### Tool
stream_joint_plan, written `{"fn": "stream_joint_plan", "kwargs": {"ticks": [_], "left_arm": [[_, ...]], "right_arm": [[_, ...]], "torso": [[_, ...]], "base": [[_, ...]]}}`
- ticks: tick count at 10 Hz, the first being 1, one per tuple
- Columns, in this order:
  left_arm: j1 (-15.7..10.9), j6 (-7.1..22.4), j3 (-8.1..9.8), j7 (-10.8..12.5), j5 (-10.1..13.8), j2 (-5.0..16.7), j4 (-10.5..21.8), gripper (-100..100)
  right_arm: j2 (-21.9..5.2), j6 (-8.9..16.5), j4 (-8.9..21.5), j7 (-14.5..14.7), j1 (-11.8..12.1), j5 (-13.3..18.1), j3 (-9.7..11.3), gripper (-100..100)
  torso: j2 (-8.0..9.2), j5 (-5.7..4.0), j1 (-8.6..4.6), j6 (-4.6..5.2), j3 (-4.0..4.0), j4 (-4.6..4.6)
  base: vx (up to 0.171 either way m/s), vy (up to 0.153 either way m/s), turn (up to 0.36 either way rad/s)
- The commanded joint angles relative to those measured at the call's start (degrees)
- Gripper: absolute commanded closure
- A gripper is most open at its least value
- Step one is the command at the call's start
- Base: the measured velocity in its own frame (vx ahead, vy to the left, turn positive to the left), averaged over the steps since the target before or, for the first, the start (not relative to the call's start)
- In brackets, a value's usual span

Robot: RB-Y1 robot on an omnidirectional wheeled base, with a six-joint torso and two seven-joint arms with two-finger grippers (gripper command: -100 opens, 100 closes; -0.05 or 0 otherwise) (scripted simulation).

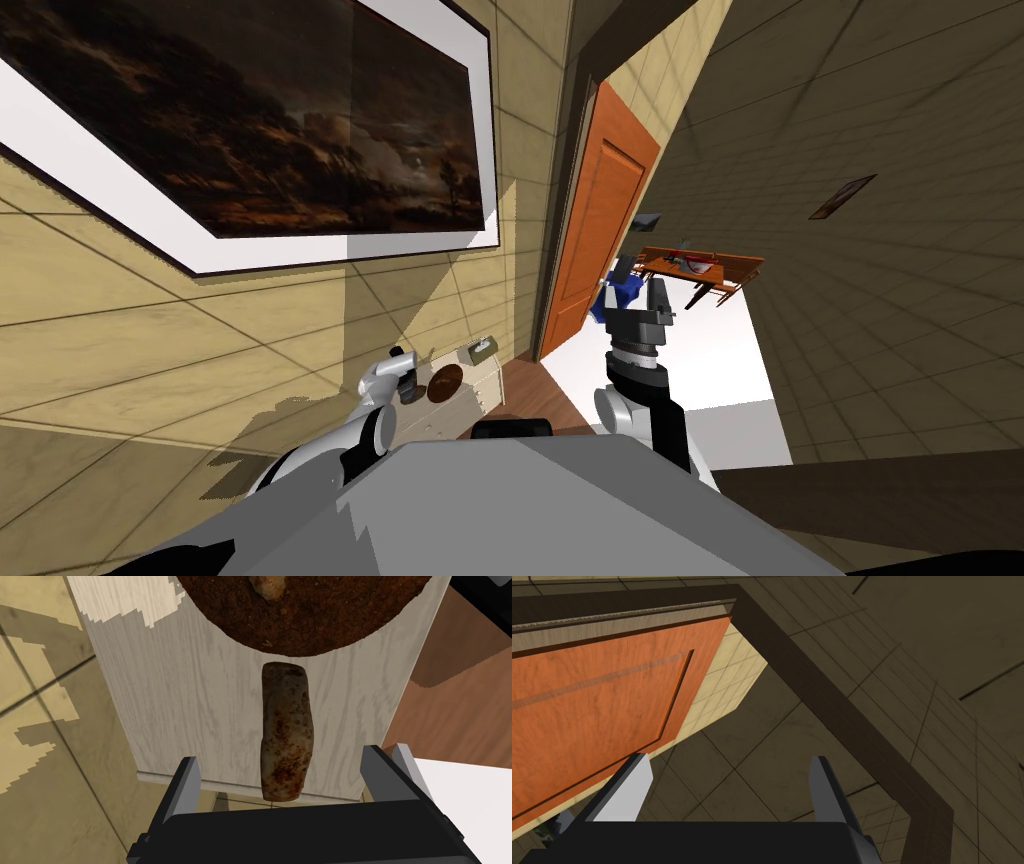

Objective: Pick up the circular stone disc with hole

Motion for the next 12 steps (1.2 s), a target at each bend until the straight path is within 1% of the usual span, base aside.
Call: {"fn": "stream_joint_plan", "kwargs": {"ticks": [1, 3, 4, 5, 6, 7, 9, 10, 11, 12], "left_arm": [[-0.5, 0.9, 0.30, 0.0, 0.4, 0.7, 2.1, -100], [-0.8, 2.1, 0.54, 0.1, 0.7, 1.3, 3.9, -100], [-0.7, 1.8, 0.52, -0.1, 0.7, 1.2, 3.3, -100], [-0.7, 1.8, 0.52, 0.0, 0.7, 1.2, 3.5, 0], [-0.1, -0.1, -0.02, 0.2, 0.9, 0.8, 4.5, -100], [0.1, -0.5, -0.16, 0.2, 1.0, 0.7, 4.8, -100], [0.8, -2.4, -0.70, 0.5, 1.2, 0.2, 5.8, -100], [0.3, -2.0, -0.51, 0.3, 1.1, 0.6, 6.1, -100], [0.3, -2.3, -0.54, 0.4, 1.1, 0.6, 6.3, 100], [0.2, -2.3, -0.54, 0.4, 1.1, 0.7, 6.2, 100]], "right_arm": [[0.0, 0.0, 0.0, 0.0, 0.0, 0.0, 0.0, 0], [0.0, 0.0, 0.0, 0.0, 0.0, 0.0, 0.0, 0], [0.0, 0.0, 0.0, 0.0, 0.0, 0.0, 0.0, 0], [0.0, 0.0, 0.0, 0.0, 0.0, 0.0, 0.0, 0], [0.0, 0.0, 0.0, 0.0, 0.0, 0.0, 0.0, 0], [0.0, 0.0, 0.0, 0.0, 0.0, 0.0, 0.0, 0], [0.0, 0.0, 0.0, 0.0, 0.0, 0.0, 0.0, 0], [0.0, 0.0, 0.0, 0.0, 0.0, 0.0, 0.0, 0], [0.0, 0.0, 0.0, 0.0, 0.0, 0.0, 0.0, 0], [0.0, 0.0, 0.0, 0.0, 0.0, 0.0, 0.0, 0]], "torso": [[0.00, 0.00, 0.00, 0.00, 0.00, 0.00], [-0.02, 0.00, 0.01, 0.01, -0.01, 0.00], [0.06, 0.00, -0.01, 0.01, 0.03, 0.01], [0.06, -0.01, -0.05, 0.00, 0.04, 0.02], [0.04, -0.02, -0.07, 0.00, 0.03, 0.01], [0.03, -0.02, -0.10, -0.01, 0.02, 0.00], [0.01, -0.02, -0.12, 0.00, 0.01, 0.00], [0.01, -0.03, -0.11, 0.00, 0.01, 0.00], [0.02, -0.03, -0.10, 0.00, 0.02, 0.01], [0.06, 0.00, -0.11, -0.03, 0.02, -0.02]], "base": [[0.011, 0.017, -0.062], [0.001, 0.022, -0.071], [-0.007, 0.008, -0.014], [0.000, 0.000, 0.000], [0.005, -0.004, 0.017], [0.006, -0.008, 0.022], [0.007, -0.008, 0.023], [0.000, 0.000, 0.000], [0.000, 0.000, 0.000], [0.000, 0.000, 0.000]]}}
